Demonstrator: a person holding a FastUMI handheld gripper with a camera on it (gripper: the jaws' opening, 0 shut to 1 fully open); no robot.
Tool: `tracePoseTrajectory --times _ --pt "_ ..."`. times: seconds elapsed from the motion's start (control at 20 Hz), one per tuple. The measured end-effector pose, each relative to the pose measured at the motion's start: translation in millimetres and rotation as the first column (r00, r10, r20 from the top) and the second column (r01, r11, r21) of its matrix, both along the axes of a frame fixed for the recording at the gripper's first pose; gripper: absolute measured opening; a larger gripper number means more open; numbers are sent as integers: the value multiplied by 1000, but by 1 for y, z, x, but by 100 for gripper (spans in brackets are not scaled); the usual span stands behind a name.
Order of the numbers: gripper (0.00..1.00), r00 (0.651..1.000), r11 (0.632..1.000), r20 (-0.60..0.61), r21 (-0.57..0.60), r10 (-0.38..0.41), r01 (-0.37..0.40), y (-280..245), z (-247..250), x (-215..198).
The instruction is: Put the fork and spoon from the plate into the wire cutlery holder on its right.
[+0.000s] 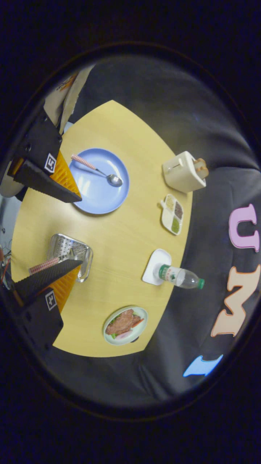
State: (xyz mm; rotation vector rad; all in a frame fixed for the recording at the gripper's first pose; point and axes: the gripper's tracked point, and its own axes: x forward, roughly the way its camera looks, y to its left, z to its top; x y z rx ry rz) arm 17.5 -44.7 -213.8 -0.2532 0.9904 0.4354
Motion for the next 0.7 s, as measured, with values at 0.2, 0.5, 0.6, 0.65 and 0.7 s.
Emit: tracePoseTrajectory --times 0.2,0.5,0.6,0.65,0.7 --pt "100 994 998 108 56 -16 10 19 14 -7" --pt "100 969 981 244 193 -47 -1 62 32 -22" --pt "100 960 976 274 216 -55 -5 75 31 -29" --pt "100 960 975 274 224 -61 -2 82 27 -35" --pt "100 959 973 275 231 -67 1 90 23 -40"
